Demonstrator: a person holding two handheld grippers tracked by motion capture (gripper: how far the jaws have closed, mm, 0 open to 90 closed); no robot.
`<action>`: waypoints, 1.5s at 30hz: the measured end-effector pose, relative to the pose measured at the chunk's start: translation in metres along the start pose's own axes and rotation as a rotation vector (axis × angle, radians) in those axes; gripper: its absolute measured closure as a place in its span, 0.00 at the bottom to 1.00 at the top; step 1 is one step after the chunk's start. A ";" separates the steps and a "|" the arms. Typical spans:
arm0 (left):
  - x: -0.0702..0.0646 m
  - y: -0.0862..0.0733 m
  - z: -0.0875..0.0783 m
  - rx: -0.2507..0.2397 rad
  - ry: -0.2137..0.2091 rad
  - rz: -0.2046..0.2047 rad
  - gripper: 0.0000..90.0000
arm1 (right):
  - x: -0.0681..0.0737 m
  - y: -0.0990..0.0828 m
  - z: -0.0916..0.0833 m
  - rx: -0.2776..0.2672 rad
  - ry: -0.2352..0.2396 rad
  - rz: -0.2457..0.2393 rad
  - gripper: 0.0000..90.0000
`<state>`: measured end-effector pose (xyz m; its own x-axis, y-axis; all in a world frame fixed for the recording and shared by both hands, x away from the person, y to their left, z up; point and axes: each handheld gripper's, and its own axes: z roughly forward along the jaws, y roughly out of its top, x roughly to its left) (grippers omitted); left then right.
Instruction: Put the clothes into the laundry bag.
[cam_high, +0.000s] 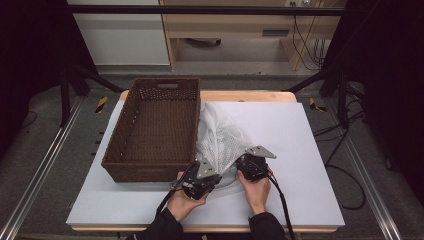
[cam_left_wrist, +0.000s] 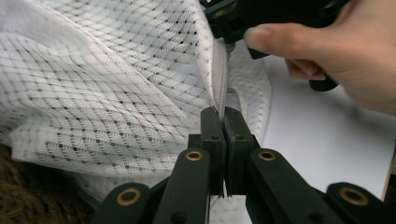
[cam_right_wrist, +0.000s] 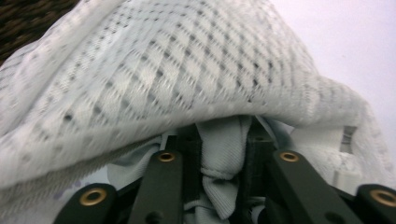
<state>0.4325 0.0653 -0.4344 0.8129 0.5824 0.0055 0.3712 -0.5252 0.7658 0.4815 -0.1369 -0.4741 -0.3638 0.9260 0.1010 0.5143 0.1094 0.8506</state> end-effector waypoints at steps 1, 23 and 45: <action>0.001 -0.001 0.000 0.001 0.006 -0.003 0.98 | -0.001 0.000 -0.001 0.009 0.022 -0.028 0.74; 0.007 -0.005 0.006 -0.022 0.030 -0.039 0.97 | -0.052 -0.021 -0.043 0.159 -0.043 -0.134 0.97; 0.007 -0.002 0.003 -0.059 0.044 -0.043 0.97 | -0.009 -0.019 -0.071 0.062 0.216 -0.194 0.66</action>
<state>0.4387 0.0687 -0.4376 0.7755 0.6313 -0.0011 0.3776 -0.4624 0.8023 0.4197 -0.1735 -0.4546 -0.6133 0.7881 0.0527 0.4629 0.3045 0.8324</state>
